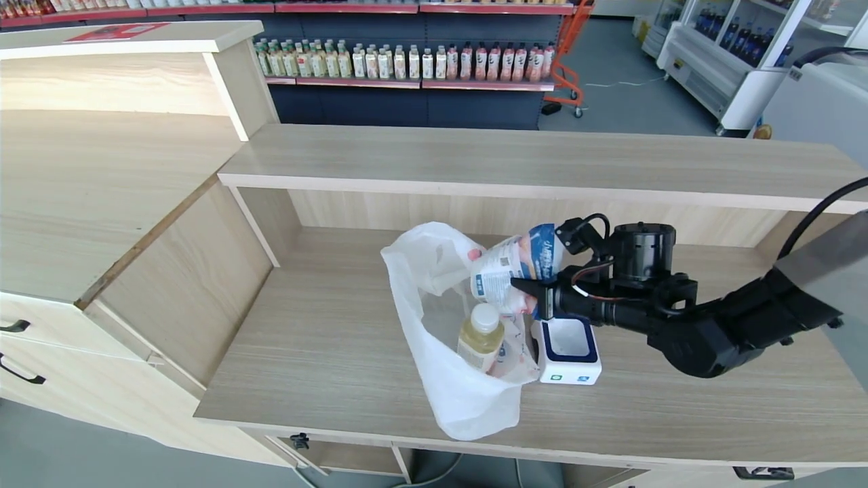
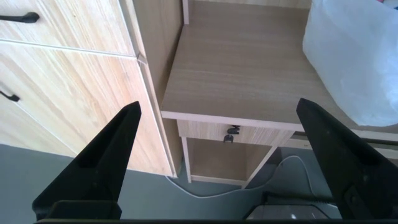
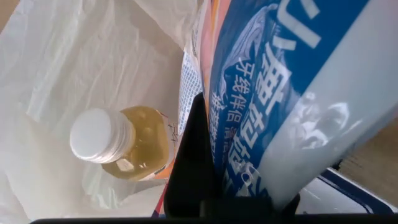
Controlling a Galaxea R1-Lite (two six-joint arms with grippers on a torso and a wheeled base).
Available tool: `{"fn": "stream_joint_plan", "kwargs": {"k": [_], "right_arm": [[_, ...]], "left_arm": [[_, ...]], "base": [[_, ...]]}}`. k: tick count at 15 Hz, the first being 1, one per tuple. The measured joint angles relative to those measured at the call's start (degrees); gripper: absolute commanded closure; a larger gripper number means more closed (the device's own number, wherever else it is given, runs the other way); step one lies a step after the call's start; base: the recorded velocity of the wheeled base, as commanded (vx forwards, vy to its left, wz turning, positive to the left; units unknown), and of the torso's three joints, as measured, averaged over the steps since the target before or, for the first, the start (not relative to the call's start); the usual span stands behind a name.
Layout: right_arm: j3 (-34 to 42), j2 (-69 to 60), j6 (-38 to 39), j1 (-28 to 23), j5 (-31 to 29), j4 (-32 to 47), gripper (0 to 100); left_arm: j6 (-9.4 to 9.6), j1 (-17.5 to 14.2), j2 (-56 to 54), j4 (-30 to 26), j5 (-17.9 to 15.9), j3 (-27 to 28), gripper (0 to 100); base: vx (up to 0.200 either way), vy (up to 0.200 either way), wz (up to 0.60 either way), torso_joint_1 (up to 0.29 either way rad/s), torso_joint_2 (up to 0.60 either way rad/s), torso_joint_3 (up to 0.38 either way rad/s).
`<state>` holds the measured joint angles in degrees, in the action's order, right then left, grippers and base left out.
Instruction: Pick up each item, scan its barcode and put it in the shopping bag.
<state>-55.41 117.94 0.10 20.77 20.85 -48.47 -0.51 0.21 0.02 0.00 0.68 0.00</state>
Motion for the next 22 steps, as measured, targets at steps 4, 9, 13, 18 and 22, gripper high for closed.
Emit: {"fn": "stream_joint_plan", "kwargs": {"k": [4,9,13,18,22], "right_arm": [[-3.44,3.34,-1.1,2.68,2.15,0.3,100],[-3.35,2.97,-1.82,2.57,2.24,0.24,100],[-2.15,0.05,-1.99,0.39,3.56,-0.22,100],[-0.07,-3.36,-1.44,-1.84,12.04,-0.13,100],[2.55,-3.64,-3.97,-2.65,13.62,-0.06,100]], "left_arm": [[0.02,0.0,0.0,0.0,0.0,0.0,0],[0.0,-0.02,0.0,0.0,0.0,0.0,0],[0.0,-0.02,0.0,0.0,0.0,0.0,0],[0.0,-0.05,0.0,0.0,-0.02,0.0,0],[0.0,-0.02,0.0,0.0,0.0,0.0,0]], "base": [[0.0,0.0,0.0,0.0,0.0,0.0],[0.0,0.0,0.0,0.0,0.0,0.0],[0.0,0.0,0.0,0.0,0.0,0.0],[0.0,0.0,0.0,0.0,0.0,0.0],[0.0,0.0,0.0,0.0,0.0,0.0]]}}
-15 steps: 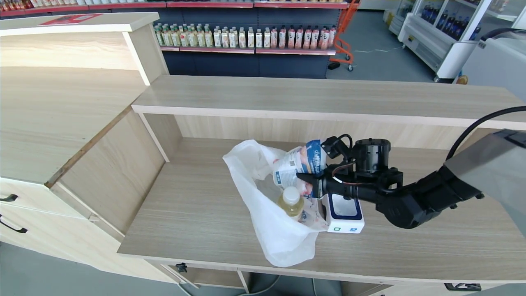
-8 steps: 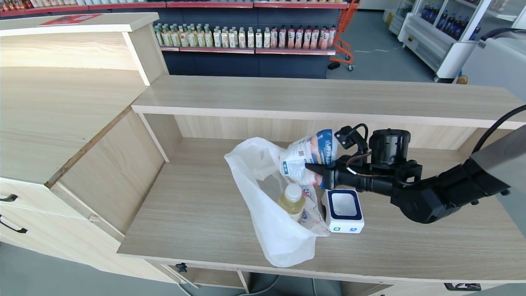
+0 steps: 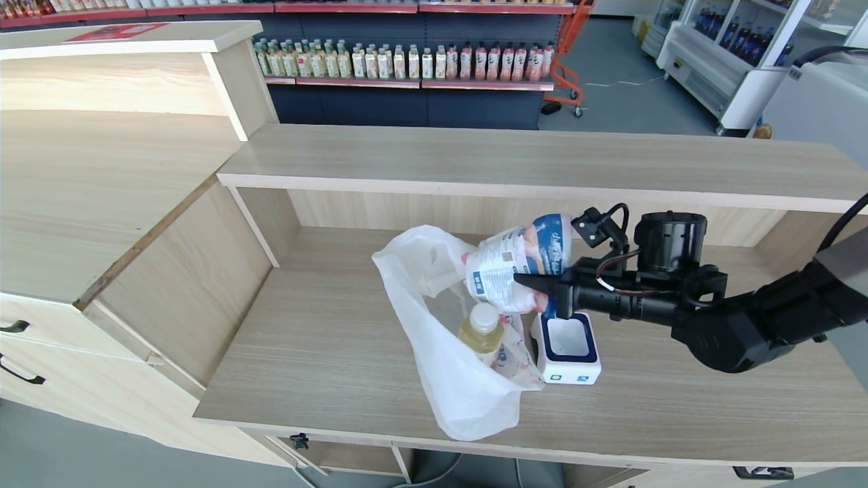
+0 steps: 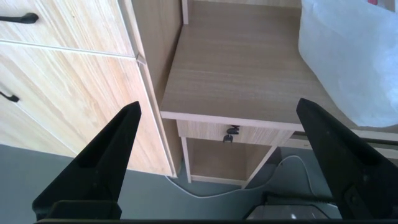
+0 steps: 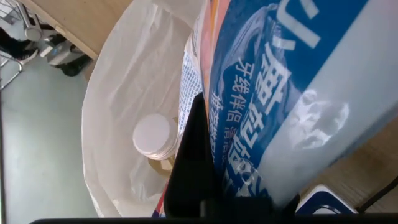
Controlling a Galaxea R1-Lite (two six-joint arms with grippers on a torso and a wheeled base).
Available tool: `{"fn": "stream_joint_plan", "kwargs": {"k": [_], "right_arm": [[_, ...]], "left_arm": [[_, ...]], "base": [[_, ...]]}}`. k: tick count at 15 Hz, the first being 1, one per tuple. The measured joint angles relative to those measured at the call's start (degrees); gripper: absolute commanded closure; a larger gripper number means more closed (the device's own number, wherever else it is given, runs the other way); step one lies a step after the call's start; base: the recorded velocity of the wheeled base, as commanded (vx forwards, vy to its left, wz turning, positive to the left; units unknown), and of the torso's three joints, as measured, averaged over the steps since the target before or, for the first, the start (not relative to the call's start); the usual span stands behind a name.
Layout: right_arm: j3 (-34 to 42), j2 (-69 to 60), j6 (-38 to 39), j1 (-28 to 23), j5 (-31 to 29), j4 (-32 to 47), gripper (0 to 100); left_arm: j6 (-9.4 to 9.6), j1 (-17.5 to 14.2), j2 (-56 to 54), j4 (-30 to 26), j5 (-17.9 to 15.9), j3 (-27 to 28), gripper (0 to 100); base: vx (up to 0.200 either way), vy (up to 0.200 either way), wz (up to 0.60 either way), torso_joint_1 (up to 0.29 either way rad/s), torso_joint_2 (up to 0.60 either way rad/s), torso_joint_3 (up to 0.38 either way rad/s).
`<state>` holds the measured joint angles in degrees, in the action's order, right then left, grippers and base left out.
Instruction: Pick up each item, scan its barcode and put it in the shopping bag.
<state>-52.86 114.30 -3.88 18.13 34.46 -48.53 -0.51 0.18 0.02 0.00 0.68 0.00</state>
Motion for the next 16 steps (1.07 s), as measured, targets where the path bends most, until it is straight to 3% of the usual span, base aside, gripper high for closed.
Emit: {"fn": "stream_joint_plan", "kwargs": {"k": [4,11,16], "right_arm": [[3.8,2.6,-10.33,-1.84,2.02,0.01,100],[3.91,5.52,-17.41,-4.16,3.3,0.33,100],[4.88,5.24,-17.91,-4.63,5.79,0.5,100]], "left_arm": [[0.0,-0.02,0.0,0.0,-0.02,0.0,0],[0.0,0.0,0.0,0.0,-0.02,0.0,0],[0.0,-0.02,0.0,0.0,0.0,0.0,0]], "base": [[0.0,0.0,0.0,0.0,0.0,0.0],[0.0,0.0,0.0,0.0,0.0,0.0],[0.0,0.0,0.0,0.0,0.0,0.0]]}}
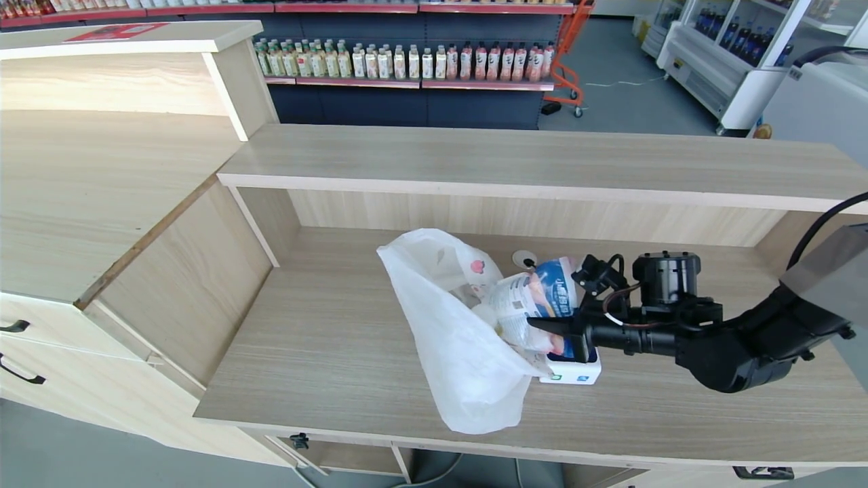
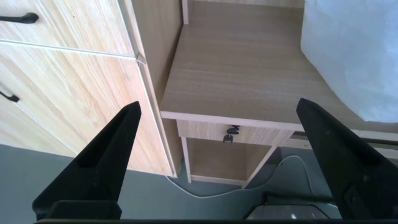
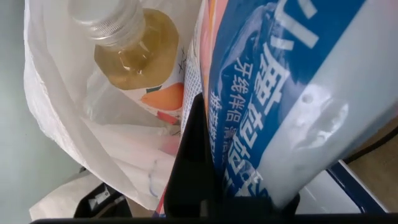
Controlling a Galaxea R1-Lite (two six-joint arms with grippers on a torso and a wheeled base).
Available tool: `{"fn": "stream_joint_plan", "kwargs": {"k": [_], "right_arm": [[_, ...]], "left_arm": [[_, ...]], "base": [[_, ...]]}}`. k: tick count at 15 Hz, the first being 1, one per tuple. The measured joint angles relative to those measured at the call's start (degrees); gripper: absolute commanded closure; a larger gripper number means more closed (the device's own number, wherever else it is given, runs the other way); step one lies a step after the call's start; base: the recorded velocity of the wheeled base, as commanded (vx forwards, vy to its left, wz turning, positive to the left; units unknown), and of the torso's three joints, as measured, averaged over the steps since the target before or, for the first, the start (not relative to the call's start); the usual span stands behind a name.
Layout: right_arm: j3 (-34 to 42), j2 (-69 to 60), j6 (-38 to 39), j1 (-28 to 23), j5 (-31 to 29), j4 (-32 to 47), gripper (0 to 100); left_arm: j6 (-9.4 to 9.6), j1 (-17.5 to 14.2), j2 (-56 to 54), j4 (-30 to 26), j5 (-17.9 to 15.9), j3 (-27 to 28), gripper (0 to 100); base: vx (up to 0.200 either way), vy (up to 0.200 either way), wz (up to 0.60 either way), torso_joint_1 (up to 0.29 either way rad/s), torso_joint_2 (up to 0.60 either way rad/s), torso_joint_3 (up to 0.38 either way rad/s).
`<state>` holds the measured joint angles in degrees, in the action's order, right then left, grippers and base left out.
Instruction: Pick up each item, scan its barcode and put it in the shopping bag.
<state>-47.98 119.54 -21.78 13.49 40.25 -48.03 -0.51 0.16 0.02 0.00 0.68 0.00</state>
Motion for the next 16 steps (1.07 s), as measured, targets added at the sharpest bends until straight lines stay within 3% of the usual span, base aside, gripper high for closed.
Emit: {"fn": "stream_joint_plan", "kwargs": {"k": [16], "right_arm": [[0.68,0.44,-4.27,0.39,3.05,5.78,100]], "left_arm": [[0.0,0.02,0.0,0.0,0.0,0.0,0]], "base": [[0.0,0.0,0.0,0.0,0.0,0.0]]}}
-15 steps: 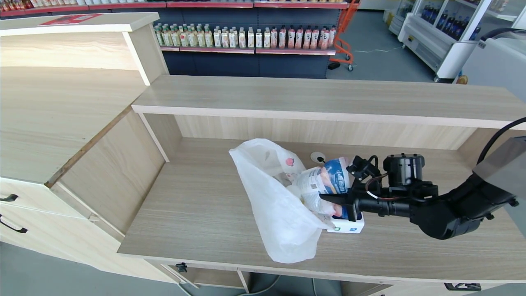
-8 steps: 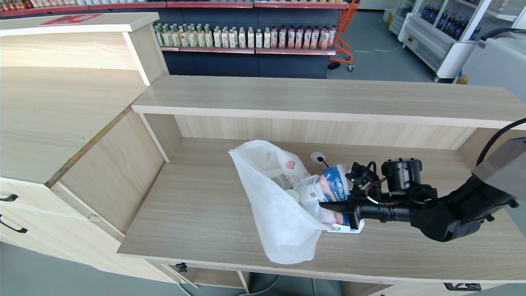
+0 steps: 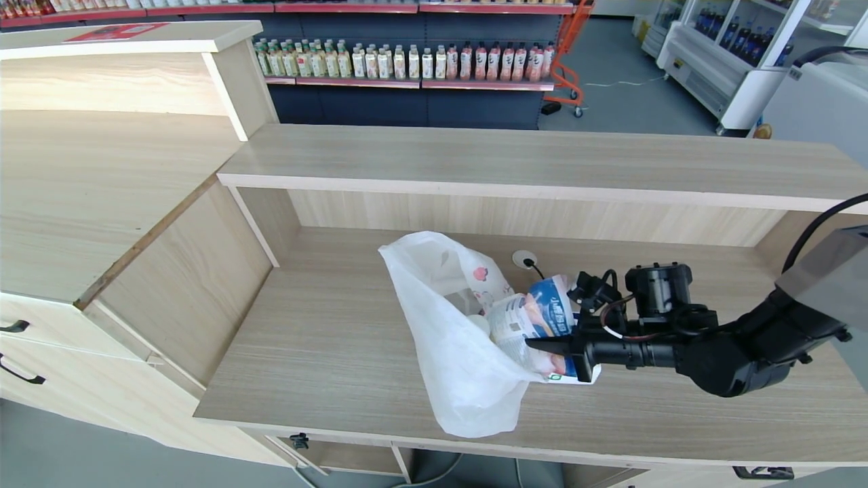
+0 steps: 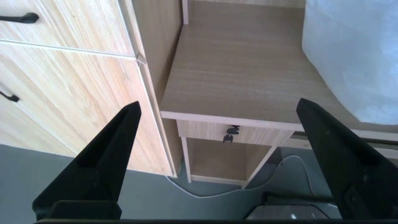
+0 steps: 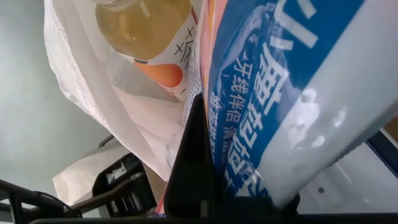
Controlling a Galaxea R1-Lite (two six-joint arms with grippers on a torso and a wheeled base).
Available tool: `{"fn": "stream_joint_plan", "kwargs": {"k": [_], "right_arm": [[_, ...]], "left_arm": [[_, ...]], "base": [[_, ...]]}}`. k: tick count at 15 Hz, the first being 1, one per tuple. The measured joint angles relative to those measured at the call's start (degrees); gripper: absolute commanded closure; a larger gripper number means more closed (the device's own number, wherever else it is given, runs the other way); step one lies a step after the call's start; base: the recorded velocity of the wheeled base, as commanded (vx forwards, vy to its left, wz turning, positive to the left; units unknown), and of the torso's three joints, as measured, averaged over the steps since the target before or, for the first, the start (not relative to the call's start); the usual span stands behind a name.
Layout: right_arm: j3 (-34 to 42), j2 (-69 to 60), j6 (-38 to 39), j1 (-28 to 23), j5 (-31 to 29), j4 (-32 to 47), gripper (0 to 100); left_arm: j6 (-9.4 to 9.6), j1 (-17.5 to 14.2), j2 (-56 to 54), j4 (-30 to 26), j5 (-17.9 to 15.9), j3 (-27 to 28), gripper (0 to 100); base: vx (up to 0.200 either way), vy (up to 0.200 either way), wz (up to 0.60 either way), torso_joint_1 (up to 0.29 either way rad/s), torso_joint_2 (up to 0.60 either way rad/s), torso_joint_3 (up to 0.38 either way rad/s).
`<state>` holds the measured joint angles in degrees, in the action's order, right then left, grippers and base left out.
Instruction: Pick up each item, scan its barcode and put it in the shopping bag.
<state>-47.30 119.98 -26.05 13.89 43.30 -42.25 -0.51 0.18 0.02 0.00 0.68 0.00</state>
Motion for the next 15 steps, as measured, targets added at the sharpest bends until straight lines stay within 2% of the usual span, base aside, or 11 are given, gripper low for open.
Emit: {"fn": "stream_joint_plan", "kwargs": {"k": [10,11,15], "right_arm": [[-1.68,1.51,-0.11,1.21,1.74,0.07,100],[-1.78,1.74,-0.11,1.21,1.69,0.09,0],[-3.41,2.4,0.51,1.46,1.94,0.11,0]], "left_arm": [[0.0,0.0,0.0,0.0,0.0,0.0,0],[0.02,0.0,0.0,0.0,0.0,0.0,0],[0.0,0.0,0.0,0.0,0.0,0.0,0]], "base": [[0.0,0.0,0.0,0.0,0.0,0.0],[0.0,0.0,0.0,0.0,0.0,0.0],[0.0,0.0,0.0,0.0,0.0,0.0]]}}
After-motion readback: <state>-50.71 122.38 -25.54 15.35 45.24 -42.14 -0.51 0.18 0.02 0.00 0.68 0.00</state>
